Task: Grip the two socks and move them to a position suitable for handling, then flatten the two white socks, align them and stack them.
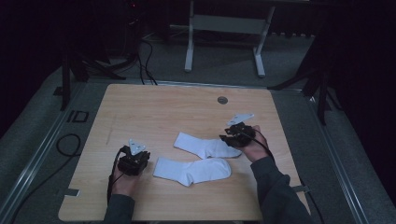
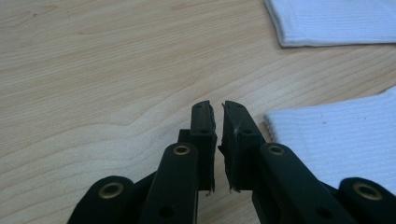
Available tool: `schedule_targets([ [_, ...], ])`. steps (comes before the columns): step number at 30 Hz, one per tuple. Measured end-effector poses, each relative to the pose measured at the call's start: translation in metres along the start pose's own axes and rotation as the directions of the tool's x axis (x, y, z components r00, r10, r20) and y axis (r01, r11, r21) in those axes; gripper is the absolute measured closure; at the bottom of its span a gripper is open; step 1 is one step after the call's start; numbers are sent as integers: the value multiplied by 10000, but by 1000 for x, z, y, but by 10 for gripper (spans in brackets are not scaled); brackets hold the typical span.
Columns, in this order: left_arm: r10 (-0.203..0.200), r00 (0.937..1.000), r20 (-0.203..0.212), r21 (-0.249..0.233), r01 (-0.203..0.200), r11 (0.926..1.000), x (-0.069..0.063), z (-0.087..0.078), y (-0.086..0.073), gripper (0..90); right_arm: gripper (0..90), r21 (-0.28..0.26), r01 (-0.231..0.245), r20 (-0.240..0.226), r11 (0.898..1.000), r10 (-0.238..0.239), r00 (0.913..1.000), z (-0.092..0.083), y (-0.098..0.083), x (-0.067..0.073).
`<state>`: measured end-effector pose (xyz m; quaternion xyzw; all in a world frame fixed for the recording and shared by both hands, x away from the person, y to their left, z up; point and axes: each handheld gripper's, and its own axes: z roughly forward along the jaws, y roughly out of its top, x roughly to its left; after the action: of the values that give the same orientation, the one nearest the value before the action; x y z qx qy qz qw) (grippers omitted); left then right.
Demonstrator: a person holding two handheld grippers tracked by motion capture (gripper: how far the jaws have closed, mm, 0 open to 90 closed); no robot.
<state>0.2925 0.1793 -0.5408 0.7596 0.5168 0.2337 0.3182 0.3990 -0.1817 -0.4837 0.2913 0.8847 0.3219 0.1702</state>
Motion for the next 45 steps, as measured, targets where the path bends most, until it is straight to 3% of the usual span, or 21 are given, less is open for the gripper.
schedule_targets([
  [6, 8, 10000, 10, 67, -8, 10000, 2, 2, -1, 824, 615, -23, 527, -637, 9986, -528, 9966, 30, 22, 23],
  [15, -18, 10000, -11, 180, 18, 9998, 5, 6, -1, 823, 613, 383, 831, -1118, 9958, -784, 9906, 68, 36, 34],
  [25, 34, 10000, 3, 171, -34, 9998, 4, 7, -1, 824, 610, 431, 1519, -1502, 9875, -1439, 9781, 84, 45, 52],
  [45, 109, 9999, 34, 198, -110, 9997, 2, 8, 0, 823, 582, 705, 1847, -1960, 9803, -1680, 9661, 101, 48, 62],
])
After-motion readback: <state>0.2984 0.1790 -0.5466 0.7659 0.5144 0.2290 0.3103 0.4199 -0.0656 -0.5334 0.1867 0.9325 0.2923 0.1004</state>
